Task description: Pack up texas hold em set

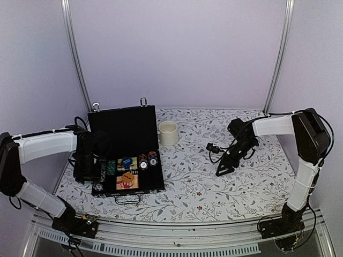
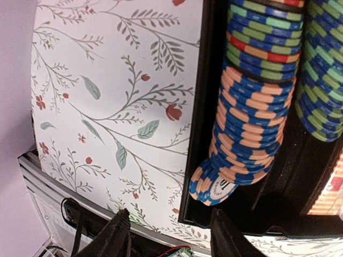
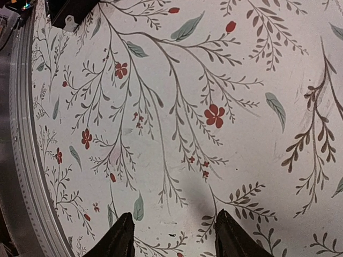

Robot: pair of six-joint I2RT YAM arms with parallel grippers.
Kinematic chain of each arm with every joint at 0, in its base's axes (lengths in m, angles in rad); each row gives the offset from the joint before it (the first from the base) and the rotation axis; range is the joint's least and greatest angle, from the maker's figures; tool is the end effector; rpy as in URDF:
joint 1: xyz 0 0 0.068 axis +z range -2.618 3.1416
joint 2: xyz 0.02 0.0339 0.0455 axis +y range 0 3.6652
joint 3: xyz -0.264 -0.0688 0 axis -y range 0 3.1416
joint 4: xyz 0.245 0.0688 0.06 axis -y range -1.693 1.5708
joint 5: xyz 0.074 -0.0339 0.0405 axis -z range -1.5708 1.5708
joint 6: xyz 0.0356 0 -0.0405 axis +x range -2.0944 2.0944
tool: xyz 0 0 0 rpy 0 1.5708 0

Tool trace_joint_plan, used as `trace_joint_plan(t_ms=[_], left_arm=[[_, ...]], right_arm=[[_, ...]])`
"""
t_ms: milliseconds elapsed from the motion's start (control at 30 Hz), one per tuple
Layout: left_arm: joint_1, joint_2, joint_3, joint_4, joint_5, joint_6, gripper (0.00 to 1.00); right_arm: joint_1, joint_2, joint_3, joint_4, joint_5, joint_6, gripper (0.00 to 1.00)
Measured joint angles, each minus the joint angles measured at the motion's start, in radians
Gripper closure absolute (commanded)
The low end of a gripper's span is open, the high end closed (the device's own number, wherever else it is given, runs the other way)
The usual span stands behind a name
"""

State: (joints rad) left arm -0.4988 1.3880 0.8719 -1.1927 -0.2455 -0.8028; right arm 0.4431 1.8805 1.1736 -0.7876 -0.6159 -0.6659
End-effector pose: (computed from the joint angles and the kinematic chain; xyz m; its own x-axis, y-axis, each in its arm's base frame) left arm 0.1796 -0.0880 0.1969 -0.9591 -0.2721 -0.0776 -0.2829 0.9215 0.2662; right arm 0.2925 0.1616 0.1487 -0.4676 -0.7801 -0.4158 -0.8630 0.3009 0.4059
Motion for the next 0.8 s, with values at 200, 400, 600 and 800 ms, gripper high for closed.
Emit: trace_joint_plan(t_ms=[200, 400, 600, 800], left_arm=[[0.013, 0.023, -0.009, -0.002, -0.01, 0.002, 0.49], [0.018, 0.047, -0.043, -0.001, -0.01, 0.01, 0.49], [0.019, 0.073, -0.051, 0.001, -0.007, 0.018, 0.49], [0.019, 0.125, -0.042, 0.013, 0.005, 0.051, 0.49]], right_arm=[[0.001, 0.0, 0.0, -0.002, 0.0, -0.004, 0.56], [0.001, 0.002, 0.002, -0.003, 0.0, -0.004, 0.56], [0.002, 0.013, 0.006, -0.005, 0.0, -0.004, 0.56], [0.004, 0.021, 0.006, -0.007, 0.0, -0.005, 0.56]])
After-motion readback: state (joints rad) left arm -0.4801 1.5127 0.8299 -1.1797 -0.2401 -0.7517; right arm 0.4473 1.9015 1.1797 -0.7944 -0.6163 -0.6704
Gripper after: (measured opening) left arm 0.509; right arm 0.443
